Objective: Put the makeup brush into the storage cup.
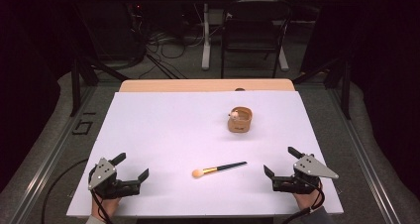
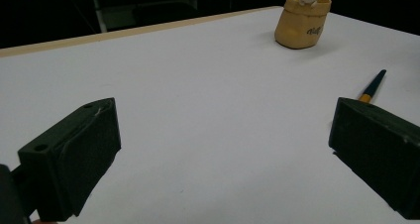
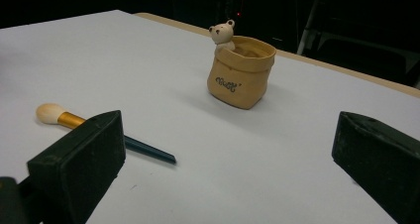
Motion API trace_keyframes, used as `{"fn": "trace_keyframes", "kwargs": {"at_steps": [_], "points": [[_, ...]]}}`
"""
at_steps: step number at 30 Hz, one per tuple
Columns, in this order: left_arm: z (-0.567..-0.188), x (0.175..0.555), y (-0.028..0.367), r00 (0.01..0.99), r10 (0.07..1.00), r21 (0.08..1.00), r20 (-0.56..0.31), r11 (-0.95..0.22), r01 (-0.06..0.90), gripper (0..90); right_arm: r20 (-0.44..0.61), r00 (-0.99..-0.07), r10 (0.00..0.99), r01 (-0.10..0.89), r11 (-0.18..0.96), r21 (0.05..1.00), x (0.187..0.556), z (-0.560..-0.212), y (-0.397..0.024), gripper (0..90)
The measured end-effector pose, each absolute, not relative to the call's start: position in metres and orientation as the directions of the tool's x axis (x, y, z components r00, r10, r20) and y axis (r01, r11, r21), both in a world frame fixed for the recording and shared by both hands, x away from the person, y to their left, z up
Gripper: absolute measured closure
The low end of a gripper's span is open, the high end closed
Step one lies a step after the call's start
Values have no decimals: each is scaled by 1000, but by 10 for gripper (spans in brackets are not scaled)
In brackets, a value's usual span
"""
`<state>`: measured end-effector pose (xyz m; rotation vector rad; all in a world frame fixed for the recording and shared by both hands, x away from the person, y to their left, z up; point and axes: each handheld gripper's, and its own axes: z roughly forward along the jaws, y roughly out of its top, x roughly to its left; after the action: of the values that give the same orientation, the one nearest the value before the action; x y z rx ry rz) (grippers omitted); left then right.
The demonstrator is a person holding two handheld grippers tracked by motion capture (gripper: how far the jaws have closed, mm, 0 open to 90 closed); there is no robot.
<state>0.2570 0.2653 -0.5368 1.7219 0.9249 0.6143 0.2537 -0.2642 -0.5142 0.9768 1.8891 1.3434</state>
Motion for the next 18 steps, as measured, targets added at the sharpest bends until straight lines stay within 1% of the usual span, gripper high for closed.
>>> {"fn": "trace_keyframes", "kwargs": {"at_steps": [18], "points": [[-538, 260, 264, 578, 815, 937, -34, -174, 302, 0, -86, -586, 806, 222, 261, 939, 270, -518, -252, 0]]}}
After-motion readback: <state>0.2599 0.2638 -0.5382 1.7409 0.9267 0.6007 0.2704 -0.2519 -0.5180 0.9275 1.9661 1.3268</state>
